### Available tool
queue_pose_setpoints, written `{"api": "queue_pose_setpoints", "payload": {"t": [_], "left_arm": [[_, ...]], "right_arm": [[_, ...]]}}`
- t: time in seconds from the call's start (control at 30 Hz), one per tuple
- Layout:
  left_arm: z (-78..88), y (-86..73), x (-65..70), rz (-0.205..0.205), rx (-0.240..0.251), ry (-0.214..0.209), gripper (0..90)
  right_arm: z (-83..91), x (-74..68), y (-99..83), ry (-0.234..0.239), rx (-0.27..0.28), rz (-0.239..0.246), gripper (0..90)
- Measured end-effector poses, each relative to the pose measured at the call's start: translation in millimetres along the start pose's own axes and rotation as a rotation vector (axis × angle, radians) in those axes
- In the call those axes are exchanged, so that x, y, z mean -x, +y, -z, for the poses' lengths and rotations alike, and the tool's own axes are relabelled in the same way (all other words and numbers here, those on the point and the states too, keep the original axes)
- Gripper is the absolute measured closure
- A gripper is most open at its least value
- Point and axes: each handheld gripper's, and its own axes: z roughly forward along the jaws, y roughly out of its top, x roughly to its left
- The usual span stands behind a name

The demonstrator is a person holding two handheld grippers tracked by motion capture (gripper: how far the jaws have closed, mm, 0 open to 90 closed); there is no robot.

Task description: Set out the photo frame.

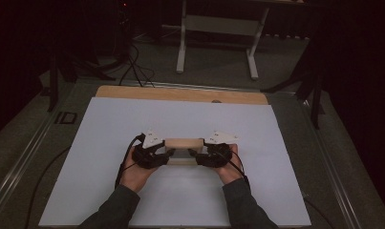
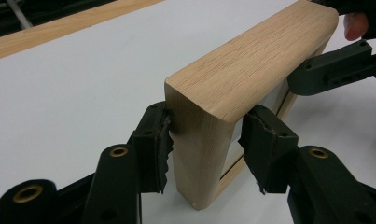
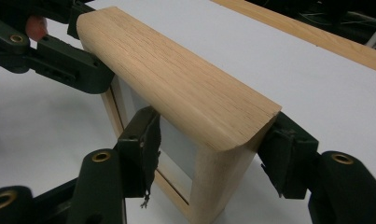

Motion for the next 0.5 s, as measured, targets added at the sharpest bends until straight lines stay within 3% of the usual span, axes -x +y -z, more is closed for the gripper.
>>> {"api": "queue_pose_setpoints", "payload": {"t": [0.5], "left_arm": [[-4.1,1.3,-8.1,0.004,0.017,0.007,51.6]], "right_arm": [[-7.3,2.0,2.5,-0.01,0.015,-0.024,42.0]]}}
